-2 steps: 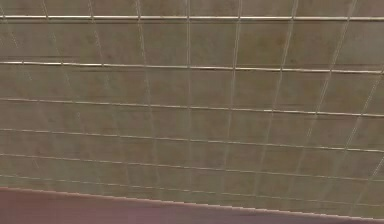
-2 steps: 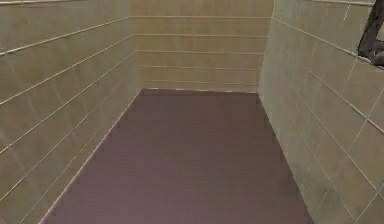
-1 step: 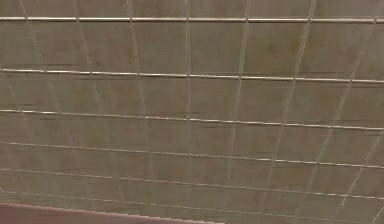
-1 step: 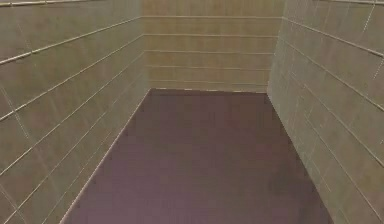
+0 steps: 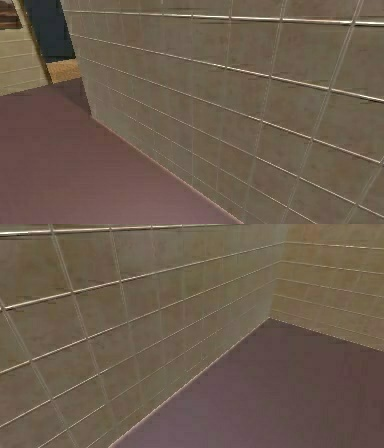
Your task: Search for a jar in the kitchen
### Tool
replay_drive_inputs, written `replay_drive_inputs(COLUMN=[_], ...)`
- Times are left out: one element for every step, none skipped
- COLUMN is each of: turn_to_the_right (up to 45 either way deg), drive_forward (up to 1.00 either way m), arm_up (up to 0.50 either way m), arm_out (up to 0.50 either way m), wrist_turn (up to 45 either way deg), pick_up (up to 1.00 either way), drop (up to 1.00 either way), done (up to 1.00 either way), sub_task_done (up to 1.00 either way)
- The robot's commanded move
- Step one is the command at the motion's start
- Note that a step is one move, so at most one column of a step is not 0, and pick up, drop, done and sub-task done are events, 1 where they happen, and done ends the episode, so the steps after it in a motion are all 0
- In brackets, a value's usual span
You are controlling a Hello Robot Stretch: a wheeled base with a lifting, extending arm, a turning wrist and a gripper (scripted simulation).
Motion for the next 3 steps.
replay_drive_inputs(turn_to_the_right=[-3.0,0.0,-36.0], drive_forward=[0.00,0.25,0.00], arm_up=[0.00,0.00,0.00], arm_out=[0.00,0.00,0.00], wrist_turn=[0.0,0.0,0.0], pick_up=[0.00,0.00,0.00], drop=[0.00,0.00,0.00], done=[0.00,0.00,0.00], sub_task_done=[0.00,0.00,0.00])
